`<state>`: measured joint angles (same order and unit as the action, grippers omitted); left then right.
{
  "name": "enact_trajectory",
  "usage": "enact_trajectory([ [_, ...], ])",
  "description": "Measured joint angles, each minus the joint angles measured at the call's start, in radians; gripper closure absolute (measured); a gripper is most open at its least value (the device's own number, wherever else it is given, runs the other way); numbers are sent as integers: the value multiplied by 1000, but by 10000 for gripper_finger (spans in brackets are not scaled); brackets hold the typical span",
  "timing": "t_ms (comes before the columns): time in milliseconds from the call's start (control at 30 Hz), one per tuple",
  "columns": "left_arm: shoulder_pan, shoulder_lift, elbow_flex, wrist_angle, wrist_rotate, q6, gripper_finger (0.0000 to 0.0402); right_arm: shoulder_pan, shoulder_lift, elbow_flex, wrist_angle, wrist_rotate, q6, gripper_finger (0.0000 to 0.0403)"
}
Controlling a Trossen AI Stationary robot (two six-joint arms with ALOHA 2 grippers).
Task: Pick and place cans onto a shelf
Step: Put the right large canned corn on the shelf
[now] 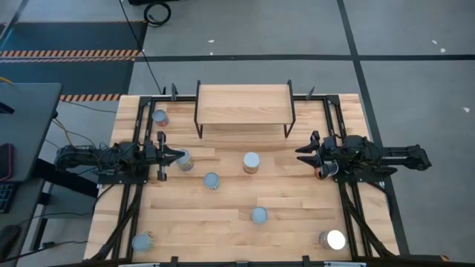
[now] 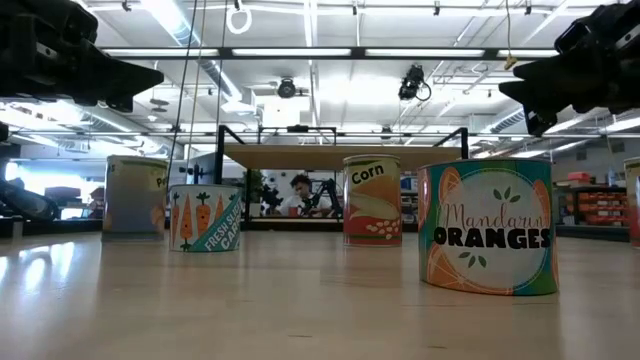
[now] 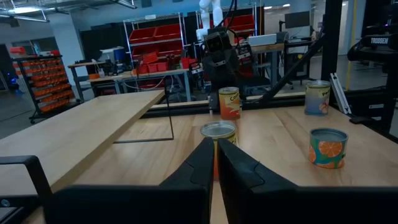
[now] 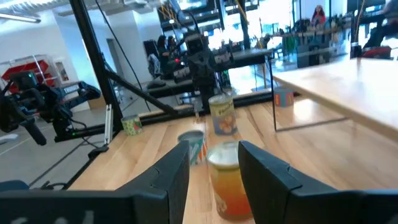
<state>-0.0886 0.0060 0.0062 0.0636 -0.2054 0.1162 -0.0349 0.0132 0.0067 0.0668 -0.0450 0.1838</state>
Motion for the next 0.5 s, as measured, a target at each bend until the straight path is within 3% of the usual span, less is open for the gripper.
enact_trajectory([
  [167, 0, 0, 0, 0, 0, 0, 374, -1, 2, 0, 179, 69, -31, 258],
  [267, 0, 0, 0, 0, 0, 0, 374, -11, 25, 52, 218, 112, 110, 258],
  [333, 0, 0, 0, 0, 0, 0, 374, -8, 70, 133, 190, 97, 205, 258],
  [500, 0, 0, 0, 0, 0, 0, 374, 5, 274, 386, -33, 101, 270, 258],
])
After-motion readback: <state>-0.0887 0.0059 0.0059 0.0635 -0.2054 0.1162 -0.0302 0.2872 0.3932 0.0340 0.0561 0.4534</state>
